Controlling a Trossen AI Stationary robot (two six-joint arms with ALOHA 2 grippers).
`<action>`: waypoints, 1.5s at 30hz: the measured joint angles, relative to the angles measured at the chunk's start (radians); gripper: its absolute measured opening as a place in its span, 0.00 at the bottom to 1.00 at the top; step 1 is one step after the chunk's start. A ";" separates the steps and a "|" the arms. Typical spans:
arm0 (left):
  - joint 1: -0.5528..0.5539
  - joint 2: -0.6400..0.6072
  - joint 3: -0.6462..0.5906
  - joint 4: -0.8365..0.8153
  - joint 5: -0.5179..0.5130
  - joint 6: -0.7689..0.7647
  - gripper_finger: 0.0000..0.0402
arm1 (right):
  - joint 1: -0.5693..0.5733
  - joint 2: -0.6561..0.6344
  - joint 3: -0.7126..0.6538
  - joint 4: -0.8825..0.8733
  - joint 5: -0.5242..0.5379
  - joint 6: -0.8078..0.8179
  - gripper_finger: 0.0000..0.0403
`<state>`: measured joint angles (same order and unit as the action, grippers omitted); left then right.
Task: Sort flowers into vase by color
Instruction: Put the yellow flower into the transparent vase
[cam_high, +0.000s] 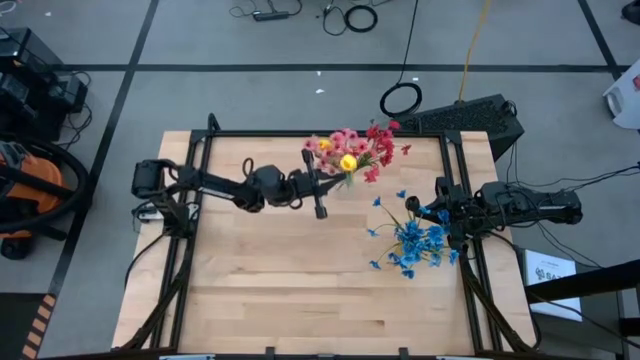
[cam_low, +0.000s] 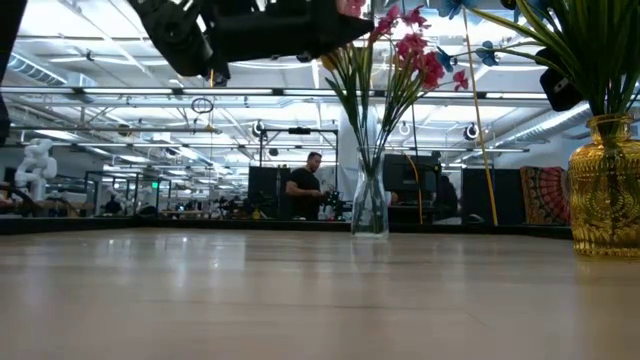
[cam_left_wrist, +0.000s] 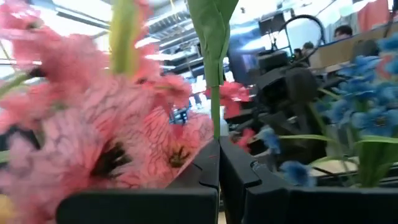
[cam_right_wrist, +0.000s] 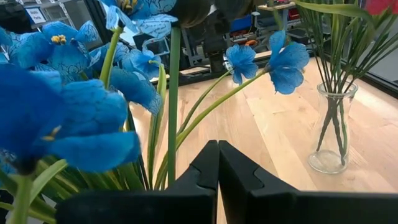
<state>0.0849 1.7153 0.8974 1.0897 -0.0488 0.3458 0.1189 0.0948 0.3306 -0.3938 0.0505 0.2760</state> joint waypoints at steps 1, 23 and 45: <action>0.009 0.000 0.000 0.001 0.008 0.000 0.00 | 0.000 0.000 0.000 0.000 0.000 0.000 0.00; 0.059 0.152 0.100 0.077 0.021 -0.043 0.00 | 0.000 0.000 0.000 0.000 0.000 0.000 0.00; 0.075 0.151 0.100 -0.058 -0.022 -0.060 0.00 | 0.000 0.000 0.000 0.000 0.000 0.000 0.00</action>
<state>0.1596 1.8660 0.9974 1.0315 -0.0711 0.2855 0.1192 0.0948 0.3309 -0.3939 0.0505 0.2760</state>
